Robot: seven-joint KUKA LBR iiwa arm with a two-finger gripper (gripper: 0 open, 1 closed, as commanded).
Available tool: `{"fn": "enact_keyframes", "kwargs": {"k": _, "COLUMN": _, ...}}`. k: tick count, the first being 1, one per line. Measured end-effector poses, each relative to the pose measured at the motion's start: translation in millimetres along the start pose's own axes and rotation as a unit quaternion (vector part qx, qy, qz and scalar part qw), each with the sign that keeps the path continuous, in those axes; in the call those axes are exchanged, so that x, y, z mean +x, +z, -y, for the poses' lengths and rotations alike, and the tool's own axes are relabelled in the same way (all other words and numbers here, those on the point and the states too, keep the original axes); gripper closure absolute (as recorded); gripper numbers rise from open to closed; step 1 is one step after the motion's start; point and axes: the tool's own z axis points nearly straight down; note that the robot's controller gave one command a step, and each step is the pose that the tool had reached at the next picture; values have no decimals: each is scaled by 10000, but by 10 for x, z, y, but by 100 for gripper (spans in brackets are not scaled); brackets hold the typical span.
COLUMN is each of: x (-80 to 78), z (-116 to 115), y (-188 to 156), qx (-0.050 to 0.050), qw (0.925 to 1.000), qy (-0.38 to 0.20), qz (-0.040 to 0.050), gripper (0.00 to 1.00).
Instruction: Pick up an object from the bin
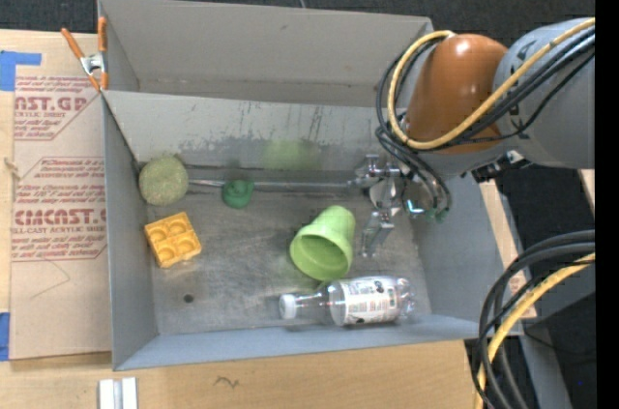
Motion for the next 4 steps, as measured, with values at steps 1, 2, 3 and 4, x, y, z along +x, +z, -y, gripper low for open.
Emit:
{"fn": "enact_keyframes", "kwargs": {"k": 1, "x": -18, "z": -1, "y": -43, "qx": 3, "qw": 10000, "qy": -3, "qz": 37, "gripper": 0}}
{"fn": "enact_keyframes", "kwargs": {"k": 2, "x": -139, "z": -180, "y": 426, "qx": 15, "qw": 9931, "qy": -1173, "qz": 78, "gripper": 0}}
{"fn": "enact_keyframes", "kwargs": {"k": 3, "x": -153, "z": -255, "y": 734, "qx": 14, "qw": 9816, "qy": -1910, "qz": 84, "gripper": 0}}
{"fn": "enact_keyframes", "kwargs": {"k": 4, "x": -175, "z": -437, "y": 382, "qx": 6, "qw": 9798, "qy": -2001, "qz": 33, "gripper": 0}}
